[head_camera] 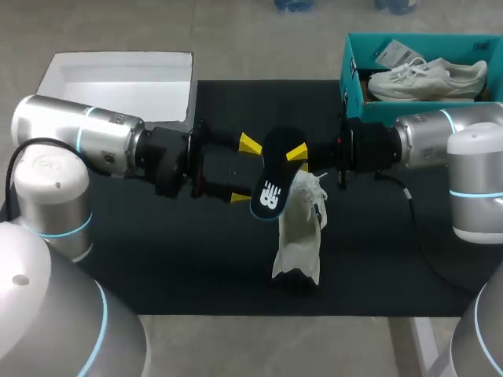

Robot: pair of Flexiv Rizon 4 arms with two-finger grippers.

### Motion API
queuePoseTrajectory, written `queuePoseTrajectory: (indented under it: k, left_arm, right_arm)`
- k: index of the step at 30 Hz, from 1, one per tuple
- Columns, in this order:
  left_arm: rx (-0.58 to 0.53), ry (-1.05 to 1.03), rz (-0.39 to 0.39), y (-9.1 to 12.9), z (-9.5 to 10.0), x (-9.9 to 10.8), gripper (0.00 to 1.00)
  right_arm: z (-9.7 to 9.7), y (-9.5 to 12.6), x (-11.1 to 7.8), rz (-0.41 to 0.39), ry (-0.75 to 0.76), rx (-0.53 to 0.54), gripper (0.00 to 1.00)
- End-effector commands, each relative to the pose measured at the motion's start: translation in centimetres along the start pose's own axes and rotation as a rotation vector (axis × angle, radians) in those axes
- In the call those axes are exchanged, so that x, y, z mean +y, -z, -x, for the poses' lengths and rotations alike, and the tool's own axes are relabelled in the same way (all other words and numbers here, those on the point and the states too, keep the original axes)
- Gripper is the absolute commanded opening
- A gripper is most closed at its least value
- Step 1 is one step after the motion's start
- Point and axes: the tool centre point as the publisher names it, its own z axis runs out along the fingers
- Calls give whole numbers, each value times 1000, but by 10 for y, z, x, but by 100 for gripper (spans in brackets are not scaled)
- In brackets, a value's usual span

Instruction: Take the shoe out of the shoebox, open the shoe tongue, remove and reinsert the insole, then place the shoe into the shoebox

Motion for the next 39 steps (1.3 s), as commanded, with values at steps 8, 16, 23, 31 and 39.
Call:
queuePoseTrajectory:
  k: [8,16,23,31,39]
  left_arm:
    - [37,155,87,-3,-1,41,100]
    - [17,240,20,-3,-8,58,100]
    - [33,251,12,-11,-11,63,100]
    - [26,245,33,-16,-8,64,65]
    - [21,255,33,-17,-14,64,0]
  right_arm:
    - [0,-1,0,1,-1,-2,0]
    - [0,-1,0,1,-1,-2,0]
    - [0,-1,0,1,-1,-2,0]
    - [0,-1,0,1,-1,-2,0]
    - [0,-1,0,1,-1,-2,0]
